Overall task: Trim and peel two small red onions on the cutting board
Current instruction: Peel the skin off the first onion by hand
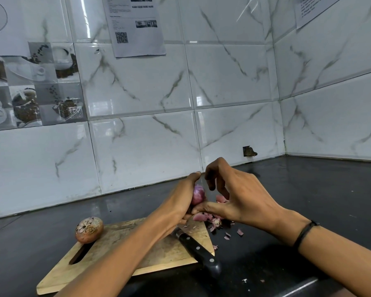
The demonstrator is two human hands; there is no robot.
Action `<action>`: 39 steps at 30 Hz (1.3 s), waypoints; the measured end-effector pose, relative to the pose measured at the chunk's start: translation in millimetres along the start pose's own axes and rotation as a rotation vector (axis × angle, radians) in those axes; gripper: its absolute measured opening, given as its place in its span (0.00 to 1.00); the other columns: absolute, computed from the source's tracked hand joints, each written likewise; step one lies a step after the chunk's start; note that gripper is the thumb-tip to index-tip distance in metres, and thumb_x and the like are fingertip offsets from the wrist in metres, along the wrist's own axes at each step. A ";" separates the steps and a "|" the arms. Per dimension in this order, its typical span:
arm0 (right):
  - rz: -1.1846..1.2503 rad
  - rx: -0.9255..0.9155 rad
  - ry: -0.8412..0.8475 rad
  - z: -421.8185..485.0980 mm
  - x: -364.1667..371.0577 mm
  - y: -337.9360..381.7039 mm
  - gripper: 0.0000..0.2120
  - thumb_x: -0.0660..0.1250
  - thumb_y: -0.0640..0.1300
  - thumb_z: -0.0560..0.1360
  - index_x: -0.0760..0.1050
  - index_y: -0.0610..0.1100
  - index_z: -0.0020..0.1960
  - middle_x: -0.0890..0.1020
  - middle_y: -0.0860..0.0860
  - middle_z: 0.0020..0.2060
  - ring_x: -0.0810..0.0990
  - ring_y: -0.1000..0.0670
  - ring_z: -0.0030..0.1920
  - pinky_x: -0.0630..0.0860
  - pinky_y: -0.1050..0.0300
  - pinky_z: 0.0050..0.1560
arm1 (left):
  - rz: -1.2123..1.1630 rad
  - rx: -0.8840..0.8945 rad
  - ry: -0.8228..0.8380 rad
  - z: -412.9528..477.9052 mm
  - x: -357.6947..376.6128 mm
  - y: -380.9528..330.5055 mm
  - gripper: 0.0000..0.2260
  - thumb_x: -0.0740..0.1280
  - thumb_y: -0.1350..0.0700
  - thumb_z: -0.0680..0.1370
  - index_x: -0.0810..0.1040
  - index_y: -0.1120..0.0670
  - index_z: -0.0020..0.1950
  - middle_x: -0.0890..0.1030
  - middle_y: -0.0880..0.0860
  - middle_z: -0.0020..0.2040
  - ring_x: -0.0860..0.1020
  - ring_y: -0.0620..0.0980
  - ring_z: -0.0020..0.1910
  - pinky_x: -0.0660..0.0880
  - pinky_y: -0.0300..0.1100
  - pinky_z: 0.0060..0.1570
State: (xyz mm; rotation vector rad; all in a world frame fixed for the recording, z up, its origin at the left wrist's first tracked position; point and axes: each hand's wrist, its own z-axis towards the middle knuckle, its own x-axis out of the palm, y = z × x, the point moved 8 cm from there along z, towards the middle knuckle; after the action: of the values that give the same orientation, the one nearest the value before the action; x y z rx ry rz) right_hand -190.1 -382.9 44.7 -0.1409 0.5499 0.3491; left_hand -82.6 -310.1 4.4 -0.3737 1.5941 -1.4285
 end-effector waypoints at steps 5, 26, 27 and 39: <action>0.001 -0.027 0.027 0.6 3.2 5.6 0.29 0.72 0.67 0.68 0.62 0.54 0.58 0.69 0.69 0.40 0.73 0.58 0.35 0.68 0.63 0.29 | 0.006 -0.006 0.018 0.8 1.2 2.8 0.29 0.49 0.37 0.83 0.69 0.57 0.34 0.65 0.50 0.21 0.61 0.44 0.17 0.59 0.33 0.20; -0.145 -0.249 0.019 -4.7 9.1 23.1 0.17 0.68 0.54 0.77 0.68 0.46 0.58 0.80 0.56 0.42 0.75 0.55 0.36 0.71 0.55 0.23 | 0.054 0.033 -0.078 -0.9 -2.3 -0.7 0.19 0.53 0.55 0.81 0.65 0.54 0.30 0.65 0.45 0.17 0.63 0.42 0.14 0.59 0.32 0.18; -0.144 -0.245 0.022 -4.4 9.9 24.6 0.16 0.67 0.54 0.77 0.67 0.46 0.57 0.80 0.56 0.41 0.75 0.54 0.35 0.70 0.55 0.22 | 0.046 0.031 -0.063 -1.3 -2.3 -1.1 0.19 0.53 0.54 0.81 0.65 0.53 0.30 0.64 0.46 0.18 0.63 0.42 0.14 0.59 0.34 0.18; -0.062 0.081 0.092 -2.0 10.7 -12.5 0.21 0.60 0.76 0.72 0.66 0.58 0.45 0.71 0.66 0.30 0.72 0.63 0.32 0.67 0.63 0.33 | -0.041 0.093 -0.022 6.0 -5.9 -0.6 0.25 0.49 0.39 0.84 0.66 0.53 0.34 0.64 0.48 0.22 0.60 0.44 0.19 0.59 0.35 0.23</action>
State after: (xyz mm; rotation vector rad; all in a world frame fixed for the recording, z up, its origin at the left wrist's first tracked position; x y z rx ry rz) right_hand -178.0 -391.9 37.8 -0.0962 0.6482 0.2604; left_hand -75.0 -309.6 8.2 -0.3685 1.5046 -1.5189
